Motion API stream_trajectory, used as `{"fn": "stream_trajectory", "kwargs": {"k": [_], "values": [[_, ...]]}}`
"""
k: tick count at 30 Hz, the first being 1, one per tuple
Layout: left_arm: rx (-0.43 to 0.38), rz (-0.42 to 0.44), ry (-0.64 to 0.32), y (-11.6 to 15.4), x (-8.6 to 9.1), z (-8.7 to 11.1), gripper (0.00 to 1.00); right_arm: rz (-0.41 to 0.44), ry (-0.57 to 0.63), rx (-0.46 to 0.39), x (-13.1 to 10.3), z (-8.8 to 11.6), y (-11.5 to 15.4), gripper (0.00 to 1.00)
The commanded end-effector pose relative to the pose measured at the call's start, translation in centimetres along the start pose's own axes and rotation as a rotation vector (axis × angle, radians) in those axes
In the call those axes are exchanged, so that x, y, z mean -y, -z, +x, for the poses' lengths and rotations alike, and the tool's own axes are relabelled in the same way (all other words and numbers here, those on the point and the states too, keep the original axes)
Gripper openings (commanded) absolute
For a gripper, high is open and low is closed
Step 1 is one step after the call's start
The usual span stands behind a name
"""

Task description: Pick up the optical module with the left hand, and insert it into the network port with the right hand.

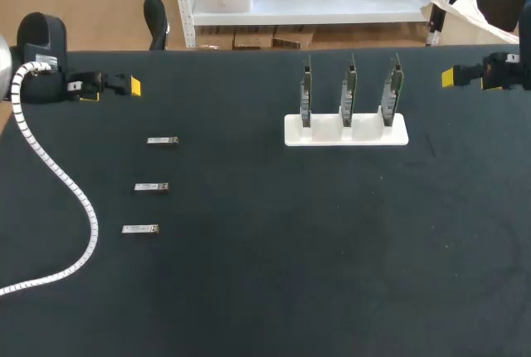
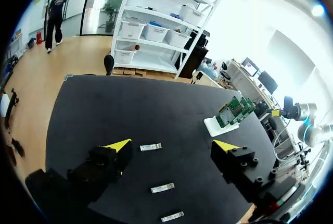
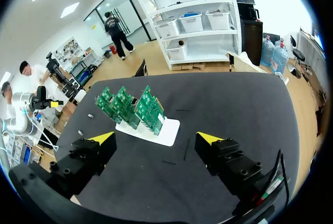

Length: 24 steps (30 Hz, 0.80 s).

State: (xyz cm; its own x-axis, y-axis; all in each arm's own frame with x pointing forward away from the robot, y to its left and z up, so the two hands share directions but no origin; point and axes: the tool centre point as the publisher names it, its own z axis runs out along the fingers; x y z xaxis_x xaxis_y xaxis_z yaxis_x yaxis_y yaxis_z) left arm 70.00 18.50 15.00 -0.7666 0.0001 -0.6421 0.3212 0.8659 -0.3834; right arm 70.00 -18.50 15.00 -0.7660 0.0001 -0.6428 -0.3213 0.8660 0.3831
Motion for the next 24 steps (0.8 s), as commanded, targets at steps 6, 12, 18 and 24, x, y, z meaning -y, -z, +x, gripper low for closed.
{"fn": "stream_trajectory", "kwargs": {"k": [6, 12, 18, 24], "values": [[0.000, 0.000, 0.000, 0.0, 0.0, 0.0, 1.00, 0.000, 0.000, 0.000, 0.0, 0.0, 0.0, 1.00], [-0.039, -0.005, -0.168, 0.0, -0.2, -0.5, 1.00, 0.000, 0.000, 0.000, 0.0, 0.0, 0.0, 1.00], [-0.191, 0.030, -0.494, -0.4, -0.4, -0.8, 1.00, 0.000, 0.000, 0.000, 0.0, 0.0, 0.0, 1.00], [-0.433, 0.080, -0.894, -1.0, -1.3, 0.6, 1.00, 0.000, 0.000, 0.000, 0.0, 0.0, 0.0, 1.00]]}}
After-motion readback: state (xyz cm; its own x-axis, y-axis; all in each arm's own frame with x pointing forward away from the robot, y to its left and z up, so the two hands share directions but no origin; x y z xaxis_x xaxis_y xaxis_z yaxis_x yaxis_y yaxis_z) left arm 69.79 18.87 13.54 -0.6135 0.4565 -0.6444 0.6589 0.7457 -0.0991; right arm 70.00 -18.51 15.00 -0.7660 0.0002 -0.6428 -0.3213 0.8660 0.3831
